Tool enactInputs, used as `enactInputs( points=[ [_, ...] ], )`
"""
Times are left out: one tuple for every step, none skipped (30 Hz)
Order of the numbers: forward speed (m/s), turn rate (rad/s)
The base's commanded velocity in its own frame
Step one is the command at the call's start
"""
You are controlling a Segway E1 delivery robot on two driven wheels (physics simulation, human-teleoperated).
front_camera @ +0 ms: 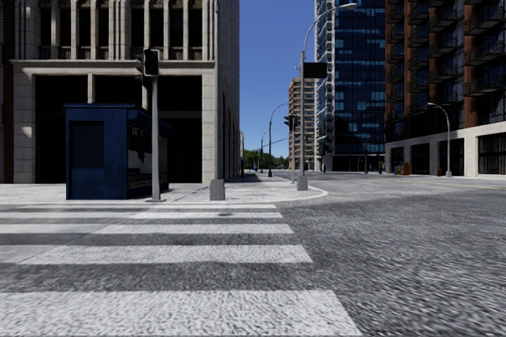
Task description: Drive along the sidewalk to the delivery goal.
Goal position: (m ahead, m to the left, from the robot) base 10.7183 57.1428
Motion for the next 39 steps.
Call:
enactInputs(
  points=[
    [1.57, 0.00],
    [1.57, 0.00],
    [1.57, 0.00],
    [1.57, 0.00],
    [1.57, 0.00],
    [1.57, 0.06],
    [1.58, 0.17],
    [1.58, 0.17],
    [2.00, 0.19],
    [2.00, 0.20],
    [2.00, 0.20],
    [2.00, 0.20],
    [2.00, 0.20],
    [2.00, 0.23],
    [2.00, 0.26],
    [2.00, 0.27],
    [2.00, 0.27],
    [2.00, 0.27],
    [2.00, 0.27],
    [2.00, 0.27],
    [2.00, 0.27],
    [2.00, 0.00],
    [2.00, 0.00],
    [2.00, 0.00],
    [2.00, 0.00],
    [2.00, 0.00],
    [2.00, 0.00],
    [2.00, 0.00],
    [2.00, 0.00],
    [2.00, 0.00],
    [2.00, 0.00],
    [2.00, 0.00],
    [2.00, 0.00],
    [2.00, 0.00],
    [2.00, 0.00],
    [2.00, 0.00],
    [2.00, 0.00],
    [2.00, 0.00],
    [2.00, 0.00]
  ],
)
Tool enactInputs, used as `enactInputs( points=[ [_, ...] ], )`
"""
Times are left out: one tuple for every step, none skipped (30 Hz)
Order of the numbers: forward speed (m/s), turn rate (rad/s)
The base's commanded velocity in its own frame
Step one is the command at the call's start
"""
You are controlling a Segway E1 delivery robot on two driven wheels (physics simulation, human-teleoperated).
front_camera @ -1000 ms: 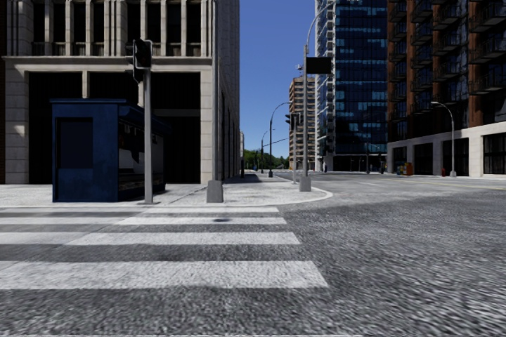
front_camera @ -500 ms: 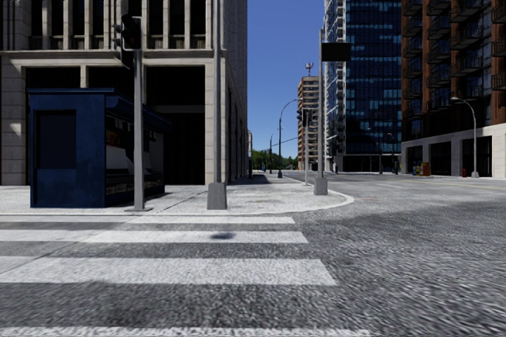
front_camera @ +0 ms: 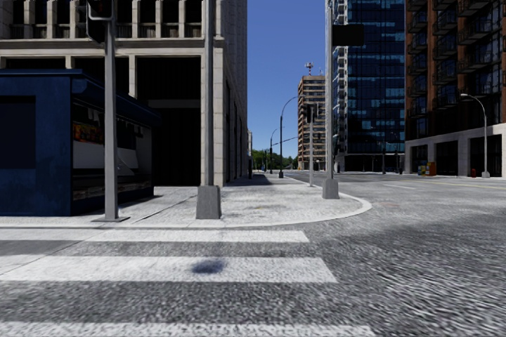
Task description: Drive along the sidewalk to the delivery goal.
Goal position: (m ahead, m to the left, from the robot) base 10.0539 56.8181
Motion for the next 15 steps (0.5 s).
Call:
enactInputs(
  points=[
    [2.00, 0.00],
    [2.00, 0.00],
    [2.00, 0.00],
    [2.00, 0.00],
    [2.00, 0.00],
    [2.00, 0.00],
    [2.00, 0.00],
    [2.00, 0.00],
    [2.00, 0.00],
    [2.00, 0.00],
    [2.00, 0.00],
    [2.00, 0.00],
    [2.00, 0.00],
    [2.00, 0.00],
    [2.00, 0.00]
  ],
)
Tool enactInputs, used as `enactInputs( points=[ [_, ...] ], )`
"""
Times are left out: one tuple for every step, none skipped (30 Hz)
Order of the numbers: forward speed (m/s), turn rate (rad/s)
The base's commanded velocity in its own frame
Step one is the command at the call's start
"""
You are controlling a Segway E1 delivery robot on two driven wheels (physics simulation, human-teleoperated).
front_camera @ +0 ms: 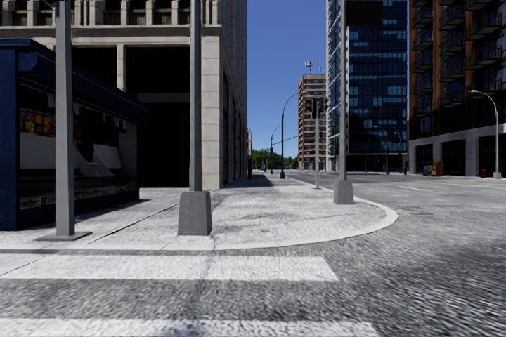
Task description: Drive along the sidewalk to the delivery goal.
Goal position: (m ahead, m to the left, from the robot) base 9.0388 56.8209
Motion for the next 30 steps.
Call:
enactInputs(
  points=[
    [2.00, 0.00],
    [2.00, 0.00],
    [2.00, 0.00],
    [2.00, 0.00],
    [2.00, 0.00],
    [2.00, 0.00],
    [2.00, 0.00],
    [2.00, 0.00],
    [2.00, 0.00],
    [2.00, 0.00],
    [2.00, 0.00],
    [2.00, 0.00],
    [2.00, 0.00],
    [2.00, 0.00],
    [2.00, 0.00],
    [2.00, 0.00],
    [2.00, 0.00],
    [2.00, 0.00],
    [2.00, 0.00],
    [2.00, 0.00],
    [2.00, 0.00],
    [2.00, 0.00],
    [2.00, 0.00],
    [2.00, 0.00],
    [2.00, 0.00],
    [2.00, 0.00],
    [2.00, 0.00],
    [2.00, 0.00],
    [2.00, 0.00],
    [2.00, 0.00]
  ],
)
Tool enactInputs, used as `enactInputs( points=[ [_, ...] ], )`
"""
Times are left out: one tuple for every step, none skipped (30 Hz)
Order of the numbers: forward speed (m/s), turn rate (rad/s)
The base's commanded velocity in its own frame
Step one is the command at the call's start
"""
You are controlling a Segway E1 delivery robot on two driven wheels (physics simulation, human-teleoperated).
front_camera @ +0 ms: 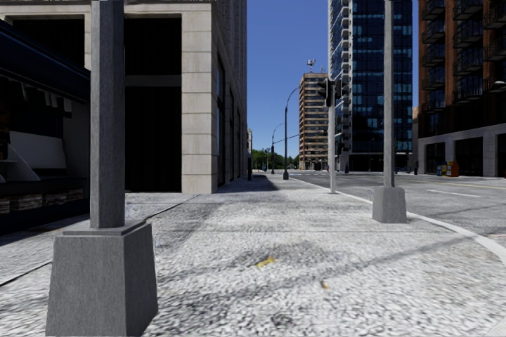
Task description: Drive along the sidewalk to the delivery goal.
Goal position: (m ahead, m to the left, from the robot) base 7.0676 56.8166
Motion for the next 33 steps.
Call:
enactInputs(
  points=[
    [2.00, 0.00],
    [1.93, 0.00],
    [1.89, 0.00],
    [1.79, 0.00],
    [1.79, 0.00],
    [1.62, 0.00],
    [1.48, 0.00],
    [1.44, 0.00],
    [1.44, 0.00],
    [1.42, 0.00],
    [1.42, 0.00],
    [1.42, 0.00],
    [1.42, 0.00],
    [1.42, 0.00],
    [1.42, 0.00],
    [1.42, 0.00],
    [1.42, 0.00],
    [1.42, 0.00],
    [1.42, 0.00],
    [1.42, 0.00],
    [1.42, 0.00],
    [1.42, 0.00],
    [1.42, 0.00],
    [1.42, 0.00],
    [1.42, 0.00],
    [1.42, 0.00],
    [1.42, 0.00],
    [1.42, 0.00],
    [1.42, 0.00],
    [1.42, 0.00],
    [1.42, 0.00],
    [1.42, 0.00],
    [1.42, 0.00]
  ],
)
